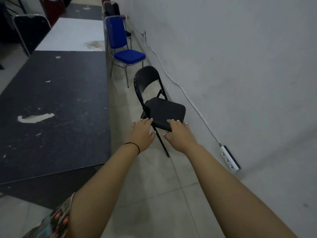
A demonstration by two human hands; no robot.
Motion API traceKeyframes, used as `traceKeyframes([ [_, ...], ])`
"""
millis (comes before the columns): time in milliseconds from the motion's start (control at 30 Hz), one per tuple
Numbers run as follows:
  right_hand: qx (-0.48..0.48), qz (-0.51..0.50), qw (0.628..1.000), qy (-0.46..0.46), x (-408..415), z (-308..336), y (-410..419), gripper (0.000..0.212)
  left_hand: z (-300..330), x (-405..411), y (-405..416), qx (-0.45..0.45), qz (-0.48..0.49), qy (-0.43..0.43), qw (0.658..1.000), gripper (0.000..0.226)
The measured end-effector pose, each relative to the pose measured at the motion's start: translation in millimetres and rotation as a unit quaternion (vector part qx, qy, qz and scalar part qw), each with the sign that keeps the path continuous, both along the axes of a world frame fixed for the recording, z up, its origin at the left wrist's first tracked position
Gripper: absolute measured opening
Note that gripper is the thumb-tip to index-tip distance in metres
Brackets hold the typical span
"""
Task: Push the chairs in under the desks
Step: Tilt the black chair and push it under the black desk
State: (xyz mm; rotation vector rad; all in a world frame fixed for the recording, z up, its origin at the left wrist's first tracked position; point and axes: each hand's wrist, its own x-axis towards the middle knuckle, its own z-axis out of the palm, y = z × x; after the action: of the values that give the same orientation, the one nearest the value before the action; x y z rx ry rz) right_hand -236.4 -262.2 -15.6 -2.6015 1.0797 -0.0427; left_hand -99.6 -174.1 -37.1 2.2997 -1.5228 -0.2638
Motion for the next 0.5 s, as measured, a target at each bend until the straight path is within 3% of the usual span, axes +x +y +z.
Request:
traceKeyframes([
  [500,0.03,0.02,0.999,-0.023,55,-25,-156,0.06,-39,51,-149,-0.022,0.053,0.031,0.998,0.05],
])
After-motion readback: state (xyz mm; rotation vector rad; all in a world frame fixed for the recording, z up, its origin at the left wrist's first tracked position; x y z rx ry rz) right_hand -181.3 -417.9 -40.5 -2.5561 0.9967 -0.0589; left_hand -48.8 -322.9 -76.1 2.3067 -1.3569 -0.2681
